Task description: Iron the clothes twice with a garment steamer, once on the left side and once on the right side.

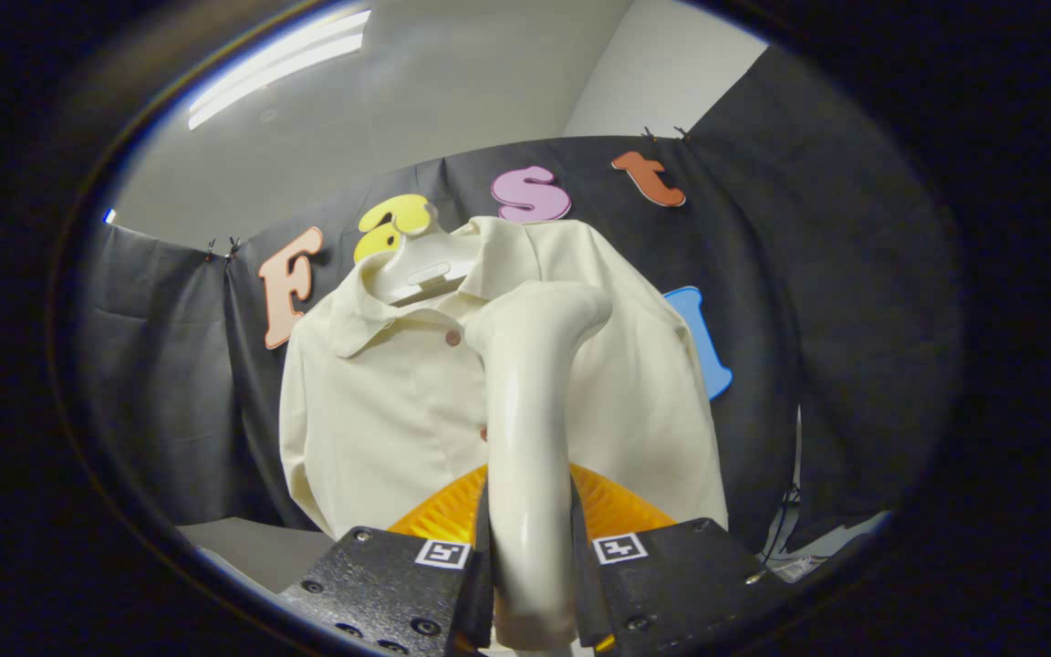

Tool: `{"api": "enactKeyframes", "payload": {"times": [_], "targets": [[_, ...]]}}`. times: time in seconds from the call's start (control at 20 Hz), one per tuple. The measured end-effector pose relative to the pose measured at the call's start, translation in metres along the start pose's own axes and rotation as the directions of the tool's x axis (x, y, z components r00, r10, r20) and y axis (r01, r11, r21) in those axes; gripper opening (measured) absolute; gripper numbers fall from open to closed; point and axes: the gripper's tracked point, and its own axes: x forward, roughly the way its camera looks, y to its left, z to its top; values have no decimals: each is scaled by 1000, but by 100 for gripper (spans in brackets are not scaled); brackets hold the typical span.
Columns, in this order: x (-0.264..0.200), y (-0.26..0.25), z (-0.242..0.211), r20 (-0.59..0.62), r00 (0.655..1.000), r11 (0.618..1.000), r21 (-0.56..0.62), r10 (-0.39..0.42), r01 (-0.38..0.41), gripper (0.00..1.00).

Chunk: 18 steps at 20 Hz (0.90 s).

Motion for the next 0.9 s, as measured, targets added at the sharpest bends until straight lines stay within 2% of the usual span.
{"api": "enactKeyframes", "payload": {"times": [0.15, 0.45, 0.9], "targets": [[17, -12, -5, -22, 1000, 1000, 3, -18, 18, 35], [23, -25, -27, -25, 999, 1000, -17, -22, 21, 35], [3, -48, -75, -81, 996, 997, 57, -45, 50, 34]]}}
